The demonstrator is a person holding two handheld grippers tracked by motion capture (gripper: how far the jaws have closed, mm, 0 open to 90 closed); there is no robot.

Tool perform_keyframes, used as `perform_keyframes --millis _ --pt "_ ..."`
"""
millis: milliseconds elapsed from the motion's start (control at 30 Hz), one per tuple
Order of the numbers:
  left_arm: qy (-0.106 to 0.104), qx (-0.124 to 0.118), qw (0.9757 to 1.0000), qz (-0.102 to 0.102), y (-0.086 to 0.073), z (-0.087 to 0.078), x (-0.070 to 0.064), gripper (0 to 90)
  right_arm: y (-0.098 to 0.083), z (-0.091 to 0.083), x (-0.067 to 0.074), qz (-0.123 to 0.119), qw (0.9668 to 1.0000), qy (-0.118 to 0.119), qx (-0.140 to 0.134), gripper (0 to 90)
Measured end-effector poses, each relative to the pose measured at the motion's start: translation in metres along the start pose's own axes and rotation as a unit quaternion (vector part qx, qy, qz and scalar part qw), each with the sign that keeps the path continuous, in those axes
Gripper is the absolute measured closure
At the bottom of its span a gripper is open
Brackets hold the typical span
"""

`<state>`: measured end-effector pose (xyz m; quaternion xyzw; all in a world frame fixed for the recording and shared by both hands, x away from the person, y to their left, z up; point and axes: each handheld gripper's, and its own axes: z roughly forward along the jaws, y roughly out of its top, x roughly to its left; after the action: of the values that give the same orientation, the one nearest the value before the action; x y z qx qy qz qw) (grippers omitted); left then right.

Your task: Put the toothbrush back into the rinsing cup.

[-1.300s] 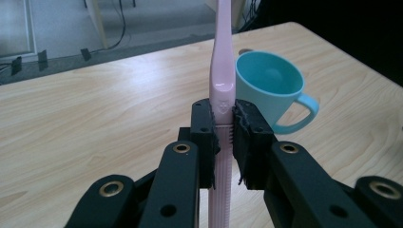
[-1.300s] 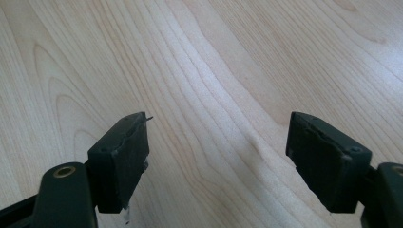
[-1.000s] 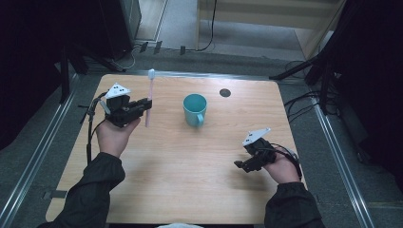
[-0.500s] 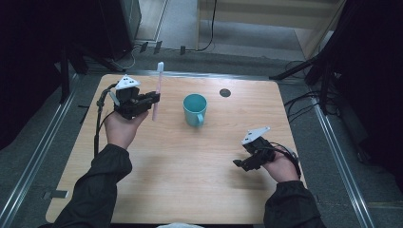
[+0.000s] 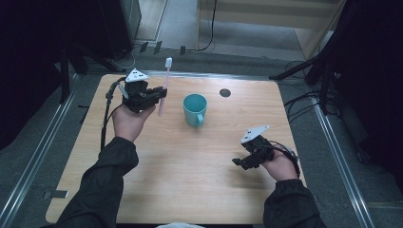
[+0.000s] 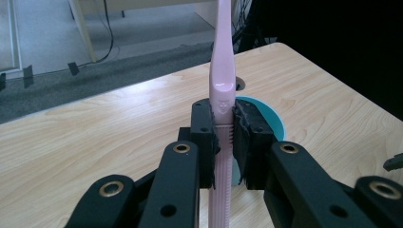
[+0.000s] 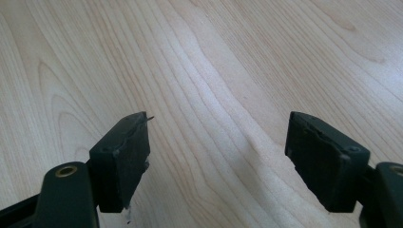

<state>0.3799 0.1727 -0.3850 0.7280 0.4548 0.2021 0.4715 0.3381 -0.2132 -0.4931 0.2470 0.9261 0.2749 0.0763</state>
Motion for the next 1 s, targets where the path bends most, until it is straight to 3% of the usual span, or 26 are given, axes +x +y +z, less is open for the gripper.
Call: perform_keyframes --millis 567,1000 --pt "-0.008 0.005 1.0 0.002 0.014 0.027 -0.006 79.0 0.002 0.001 0.0 -0.004 1.0 0.004 -0.002 23.4" --pt "-0.019 0.005 0.9998 0.008 0.027 0.054 -0.019 79.0 0.002 0.001 -0.001 -0.005 1.0 0.003 -0.004 23.4"
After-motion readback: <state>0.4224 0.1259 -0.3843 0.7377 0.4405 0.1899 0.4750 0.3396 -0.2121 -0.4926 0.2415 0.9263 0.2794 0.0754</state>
